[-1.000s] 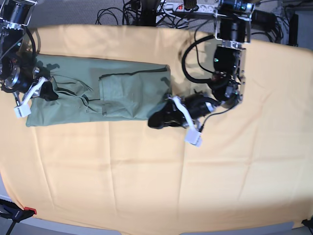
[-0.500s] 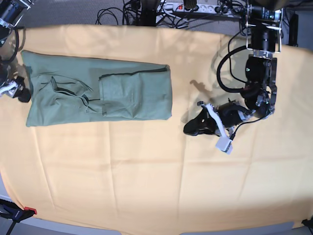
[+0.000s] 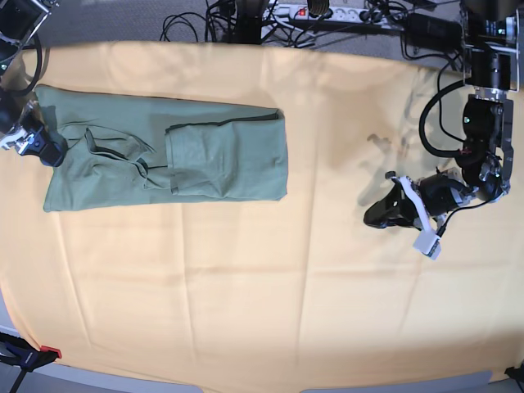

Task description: Fold the T-shirt properly

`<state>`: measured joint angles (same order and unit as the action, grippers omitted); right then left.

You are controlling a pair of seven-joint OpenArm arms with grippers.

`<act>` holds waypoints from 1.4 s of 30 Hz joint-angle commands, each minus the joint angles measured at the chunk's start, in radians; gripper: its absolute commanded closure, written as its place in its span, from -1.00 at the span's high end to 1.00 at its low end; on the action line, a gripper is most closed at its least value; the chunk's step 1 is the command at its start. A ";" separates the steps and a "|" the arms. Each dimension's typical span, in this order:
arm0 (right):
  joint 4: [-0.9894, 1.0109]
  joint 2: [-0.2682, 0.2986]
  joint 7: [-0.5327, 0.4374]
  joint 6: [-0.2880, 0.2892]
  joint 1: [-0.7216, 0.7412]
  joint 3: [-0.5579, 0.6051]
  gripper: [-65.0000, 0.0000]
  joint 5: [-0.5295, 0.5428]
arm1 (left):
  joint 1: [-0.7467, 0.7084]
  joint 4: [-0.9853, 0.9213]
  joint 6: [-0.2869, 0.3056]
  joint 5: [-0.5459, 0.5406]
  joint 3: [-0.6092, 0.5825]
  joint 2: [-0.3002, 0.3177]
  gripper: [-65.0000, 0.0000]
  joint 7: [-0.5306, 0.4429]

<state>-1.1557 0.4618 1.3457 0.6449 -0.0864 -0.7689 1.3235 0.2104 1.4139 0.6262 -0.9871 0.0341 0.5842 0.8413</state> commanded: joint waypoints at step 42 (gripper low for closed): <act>-0.686 0.092 -0.157 -0.080 -0.040 0.178 -1.00 -0.592 | 0.020 0.019 0.006 -0.073 0.008 0.017 -1.00 -0.003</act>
<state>-1.8317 0.5350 1.1969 0.5648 -0.1318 -0.5816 0.7235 0.2104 1.4143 0.6285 -1.0328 0.0341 0.5842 0.8631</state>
